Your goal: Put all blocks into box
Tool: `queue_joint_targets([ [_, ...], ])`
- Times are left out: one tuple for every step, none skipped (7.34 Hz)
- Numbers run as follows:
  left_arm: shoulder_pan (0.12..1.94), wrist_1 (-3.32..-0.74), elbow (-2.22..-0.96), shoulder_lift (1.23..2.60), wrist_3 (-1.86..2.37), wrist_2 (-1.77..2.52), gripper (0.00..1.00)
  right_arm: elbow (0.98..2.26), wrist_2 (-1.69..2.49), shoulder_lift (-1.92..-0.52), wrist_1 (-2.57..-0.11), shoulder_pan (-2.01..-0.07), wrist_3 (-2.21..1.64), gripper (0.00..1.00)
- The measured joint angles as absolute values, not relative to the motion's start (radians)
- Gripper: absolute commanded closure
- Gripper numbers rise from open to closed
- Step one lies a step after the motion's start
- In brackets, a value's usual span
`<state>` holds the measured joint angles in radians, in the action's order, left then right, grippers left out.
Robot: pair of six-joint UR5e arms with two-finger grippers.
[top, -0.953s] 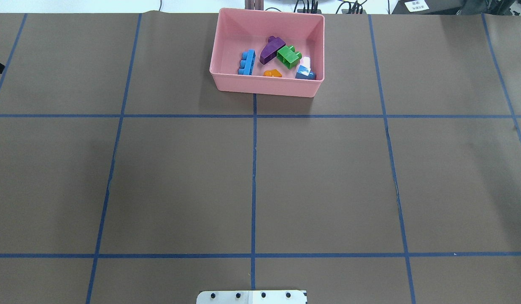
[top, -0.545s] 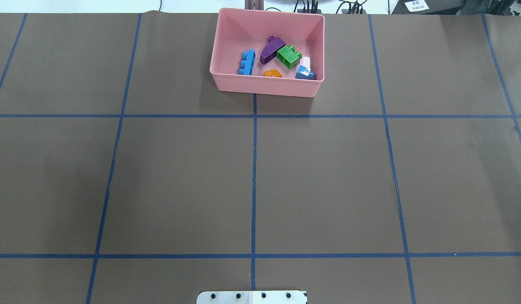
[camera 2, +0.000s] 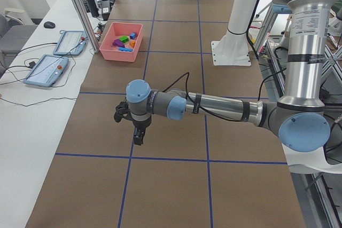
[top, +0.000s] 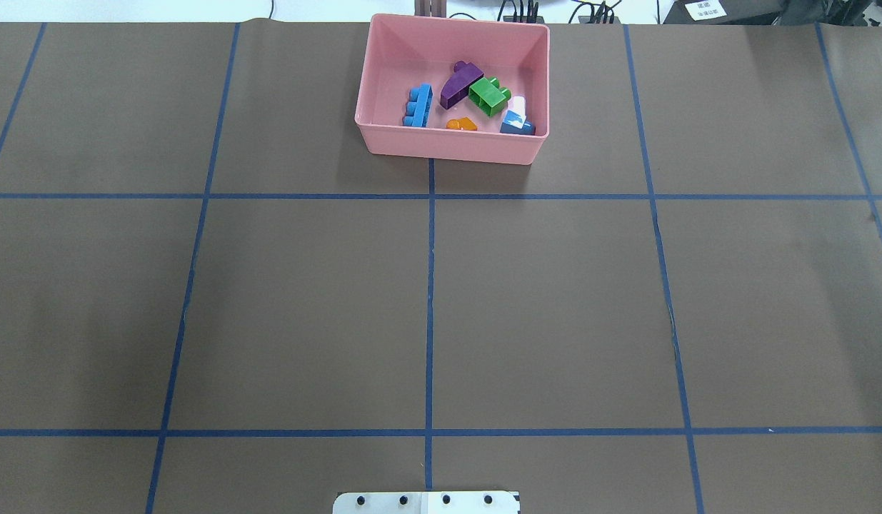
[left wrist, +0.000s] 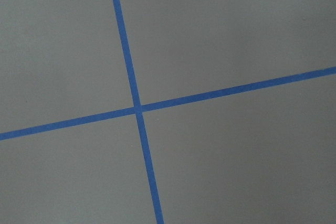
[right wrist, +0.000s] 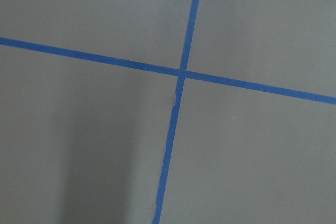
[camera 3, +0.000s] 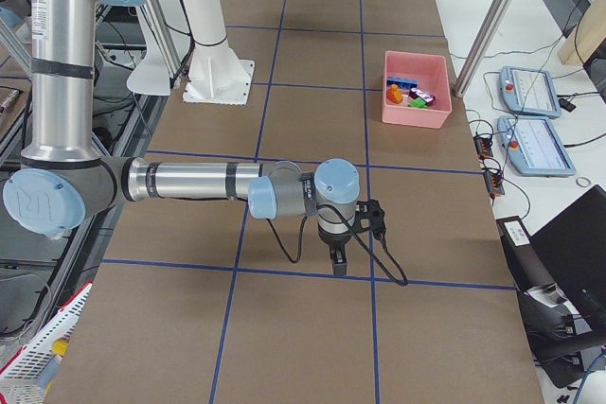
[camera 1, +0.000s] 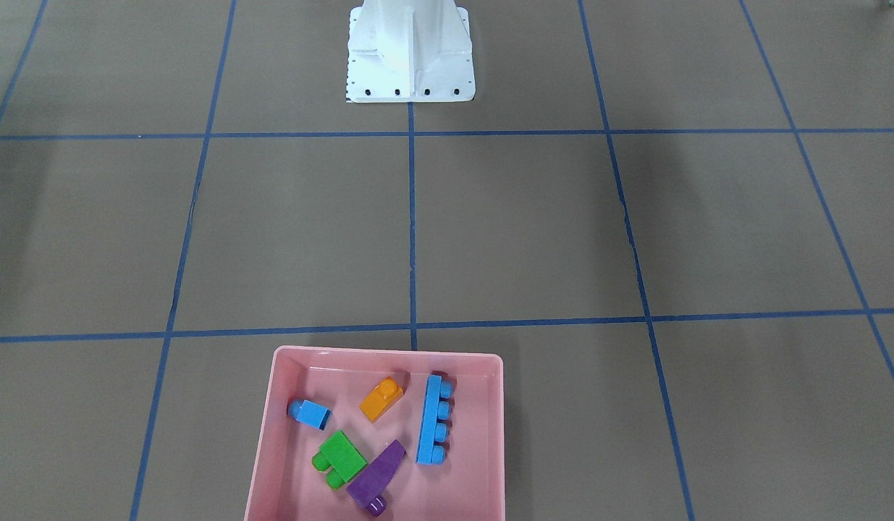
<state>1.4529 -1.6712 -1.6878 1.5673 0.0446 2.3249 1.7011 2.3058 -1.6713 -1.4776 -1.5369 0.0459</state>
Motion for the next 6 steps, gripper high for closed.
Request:
queue_joint_targets([
  [1.457, -1.671, -1.689, 1.564, 0.048, 2.324, 0.00, 1.700, 2.308, -1.672, -1.477, -1.537, 0.042, 0.00],
  [1.460, -1.671, -1.690, 1.564, 0.050, 2.324, 0.00, 1.700, 2.306, -1.672, -1.477, -1.537, 0.041, 0.00],
  [1.461, -1.671, -1.690, 1.563, 0.050, 2.326, 0.00, 1.701, 2.308, -1.669, -1.479, -1.539, 0.040, 0.00],
  [1.461, -1.671, -1.690, 1.563, 0.050, 2.329, 0.00, 1.706, 2.313, -1.667, -1.482, -1.542, 0.040, 0.00],
  [1.461, -1.673, -1.690, 1.563, 0.050, 2.332, 0.00, 1.716, 2.317, -1.670, -1.485, -1.547, 0.040, 0.00],
  [1.460, -1.675, -1.689, 1.563, 0.050, 2.333, 0.00, 1.725, 2.318, -1.672, -1.486, -1.550, 0.040, 0.00],
])
